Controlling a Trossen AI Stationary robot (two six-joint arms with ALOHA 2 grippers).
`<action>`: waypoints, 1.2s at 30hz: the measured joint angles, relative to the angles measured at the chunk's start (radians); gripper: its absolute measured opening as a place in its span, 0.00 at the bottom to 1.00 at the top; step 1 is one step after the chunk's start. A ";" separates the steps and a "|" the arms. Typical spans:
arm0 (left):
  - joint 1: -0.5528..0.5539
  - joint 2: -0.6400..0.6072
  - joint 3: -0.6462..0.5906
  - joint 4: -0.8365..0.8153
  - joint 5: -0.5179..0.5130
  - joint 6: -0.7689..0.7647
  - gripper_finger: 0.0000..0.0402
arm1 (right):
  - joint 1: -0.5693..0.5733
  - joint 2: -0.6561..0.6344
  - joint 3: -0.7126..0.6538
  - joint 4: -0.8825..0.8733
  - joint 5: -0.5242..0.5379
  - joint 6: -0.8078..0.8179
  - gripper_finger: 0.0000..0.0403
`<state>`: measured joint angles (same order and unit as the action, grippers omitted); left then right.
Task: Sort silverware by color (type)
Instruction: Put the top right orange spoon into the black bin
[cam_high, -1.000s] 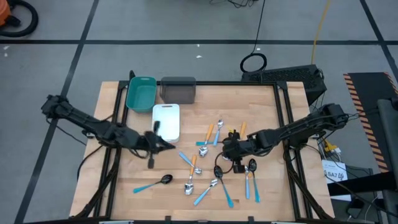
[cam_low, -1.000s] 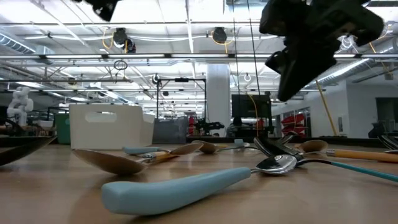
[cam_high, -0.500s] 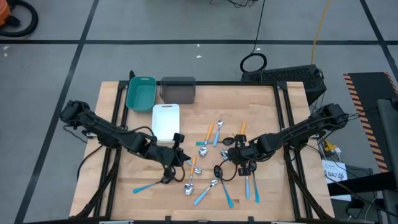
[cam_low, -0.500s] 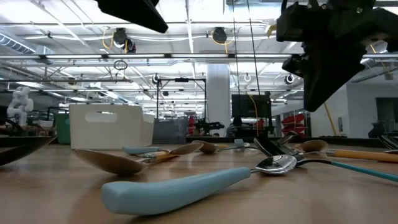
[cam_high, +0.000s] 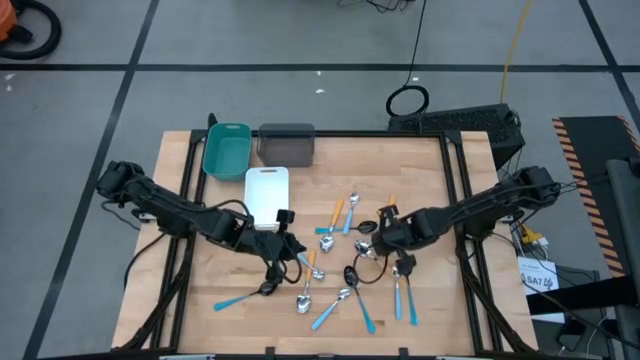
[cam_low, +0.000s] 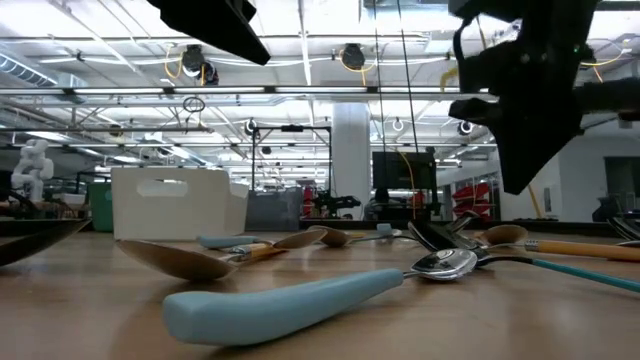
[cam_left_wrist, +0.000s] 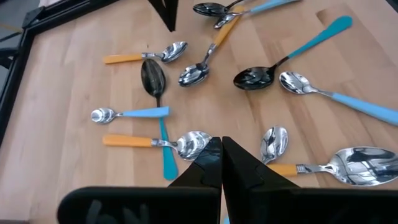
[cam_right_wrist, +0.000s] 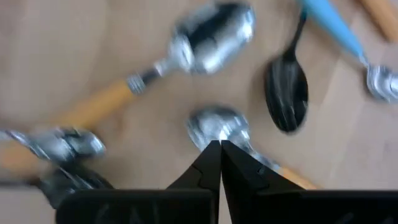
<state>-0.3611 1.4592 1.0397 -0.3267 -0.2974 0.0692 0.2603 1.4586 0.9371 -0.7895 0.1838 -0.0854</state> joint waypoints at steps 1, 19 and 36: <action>-0.001 0.000 0.000 0.000 0.000 0.000 0.00 | -0.016 0.000 0.000 -0.006 0.002 -0.028 0.02; -0.004 -0.001 0.000 0.001 0.004 -0.050 0.00 | -0.285 0.000 0.000 -0.029 -0.056 -0.427 0.14; -0.035 -0.001 0.000 0.001 0.004 -0.106 0.00 | -0.302 0.000 -0.029 -0.014 -0.058 -0.570 0.34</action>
<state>-0.3962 1.4586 1.0397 -0.3256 -0.2935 -0.0364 -0.0418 1.4586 0.9079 -0.8037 0.1259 -0.6550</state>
